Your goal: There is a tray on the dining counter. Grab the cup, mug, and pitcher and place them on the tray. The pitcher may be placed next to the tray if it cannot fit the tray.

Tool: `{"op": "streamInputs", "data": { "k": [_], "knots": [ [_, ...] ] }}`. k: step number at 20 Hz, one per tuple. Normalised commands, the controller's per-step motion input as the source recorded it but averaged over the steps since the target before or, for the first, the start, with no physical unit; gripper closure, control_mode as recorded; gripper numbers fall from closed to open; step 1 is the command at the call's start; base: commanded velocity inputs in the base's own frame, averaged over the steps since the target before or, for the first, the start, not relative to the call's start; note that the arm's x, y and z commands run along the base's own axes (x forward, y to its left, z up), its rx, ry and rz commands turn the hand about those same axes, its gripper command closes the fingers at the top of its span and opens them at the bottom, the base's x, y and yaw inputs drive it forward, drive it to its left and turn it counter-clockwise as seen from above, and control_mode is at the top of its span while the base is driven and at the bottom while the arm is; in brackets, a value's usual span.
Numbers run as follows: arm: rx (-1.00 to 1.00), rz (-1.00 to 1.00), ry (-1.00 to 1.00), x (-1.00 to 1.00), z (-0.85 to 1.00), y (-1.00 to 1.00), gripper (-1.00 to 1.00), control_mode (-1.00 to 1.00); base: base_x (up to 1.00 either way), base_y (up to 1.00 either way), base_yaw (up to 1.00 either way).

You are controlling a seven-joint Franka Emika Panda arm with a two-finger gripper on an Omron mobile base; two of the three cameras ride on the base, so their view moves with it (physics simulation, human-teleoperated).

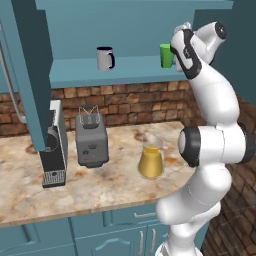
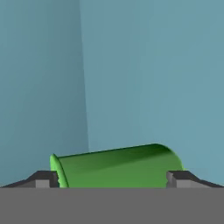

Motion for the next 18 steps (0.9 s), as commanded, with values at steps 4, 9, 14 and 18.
{"op": "streamInputs", "data": {
  "k": [4, 9, 14, 18],
  "knots": [
    [0.0, 0.0, 0.01, 0.0, 0.0, 0.0, 1.0, -1.0, 0.0, 0.0, 0.0],
    [0.0, 0.0, 0.0, 0.0, -0.12, 0.0, 1.0, -1.0, 0.0, 0.0, 0.0],
    [0.0, 0.0, 0.0, 0.0, -0.16, 0.0, 1.0, -1.0, 0.0, 0.0, 0.0],
    [0.0, 0.0, 0.0, -0.15, -0.15, 0.0, 1.0, -1.0, 0.0, 0.0, 0.0]
  ]
}}
